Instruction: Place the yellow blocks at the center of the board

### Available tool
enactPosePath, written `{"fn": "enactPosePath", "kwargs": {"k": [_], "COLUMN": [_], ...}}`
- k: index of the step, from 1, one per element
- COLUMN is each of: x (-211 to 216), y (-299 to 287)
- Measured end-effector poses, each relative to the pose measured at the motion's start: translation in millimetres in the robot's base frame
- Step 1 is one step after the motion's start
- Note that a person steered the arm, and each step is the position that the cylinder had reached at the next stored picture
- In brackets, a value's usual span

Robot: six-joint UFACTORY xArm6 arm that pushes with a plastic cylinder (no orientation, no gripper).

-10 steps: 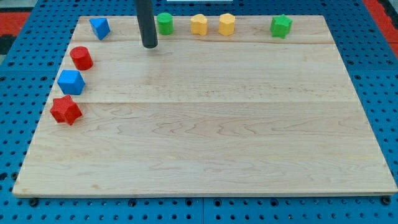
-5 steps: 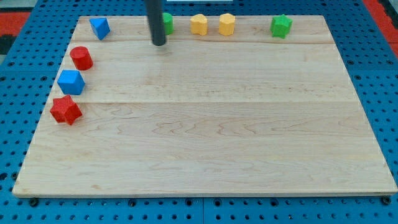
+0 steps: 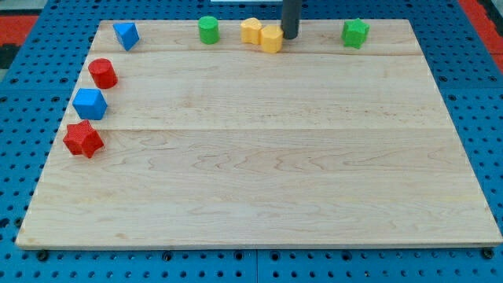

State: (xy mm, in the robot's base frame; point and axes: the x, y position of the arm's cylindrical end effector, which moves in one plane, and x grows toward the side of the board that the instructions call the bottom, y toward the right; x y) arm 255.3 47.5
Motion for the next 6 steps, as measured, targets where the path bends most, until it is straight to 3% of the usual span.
{"fn": "enactPosePath", "kwargs": {"k": [1, 2, 3, 4, 6], "x": [34.7, -21.0, -61.7, -54.5, 52.6], "y": [-5.5, 26.2, 11.8, -43.2, -42.1]}}
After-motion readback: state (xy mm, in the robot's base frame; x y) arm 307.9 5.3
